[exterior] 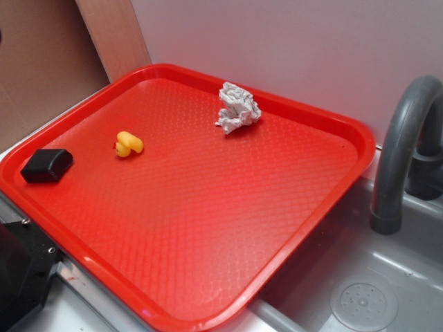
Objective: Grab the white paper.
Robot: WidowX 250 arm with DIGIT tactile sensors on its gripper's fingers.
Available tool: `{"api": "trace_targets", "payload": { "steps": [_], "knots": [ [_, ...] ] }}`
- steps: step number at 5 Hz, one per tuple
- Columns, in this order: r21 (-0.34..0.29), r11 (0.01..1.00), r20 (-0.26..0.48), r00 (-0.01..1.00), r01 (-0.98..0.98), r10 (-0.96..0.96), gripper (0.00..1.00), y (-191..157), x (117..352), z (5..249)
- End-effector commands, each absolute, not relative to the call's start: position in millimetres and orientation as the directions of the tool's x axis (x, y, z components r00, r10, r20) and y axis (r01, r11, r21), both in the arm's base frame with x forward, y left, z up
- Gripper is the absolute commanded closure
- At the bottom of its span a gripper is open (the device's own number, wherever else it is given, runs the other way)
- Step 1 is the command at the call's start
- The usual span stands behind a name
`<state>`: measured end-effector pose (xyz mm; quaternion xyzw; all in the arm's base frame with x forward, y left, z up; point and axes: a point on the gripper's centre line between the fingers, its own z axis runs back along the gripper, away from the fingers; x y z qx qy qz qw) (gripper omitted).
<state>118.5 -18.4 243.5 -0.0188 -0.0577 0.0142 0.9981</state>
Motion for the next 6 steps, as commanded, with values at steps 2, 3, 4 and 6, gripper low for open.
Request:
{"api": "trace_targets", "payload": {
  "steps": [2, 3, 4, 6],
  "knots": [
    [-0.029, 0.998, 0.109, 0.993, -0.050, 0.053, 0.00, -20.0, 128.4, 240.8],
    [-0.090, 0.994, 0.103, 0.992, -0.067, 0.076, 0.00, -16.2, 154.5, 226.0],
    [-0.139, 0.981, 0.106, 0.983, -0.136, 0.151, 0.00, -7.8, 191.4, 204.5],
    [-0.128, 0.960, 0.155, 0.951, -0.248, 0.266, 0.00, 6.2, 271.7, 151.6]
  ]
}}
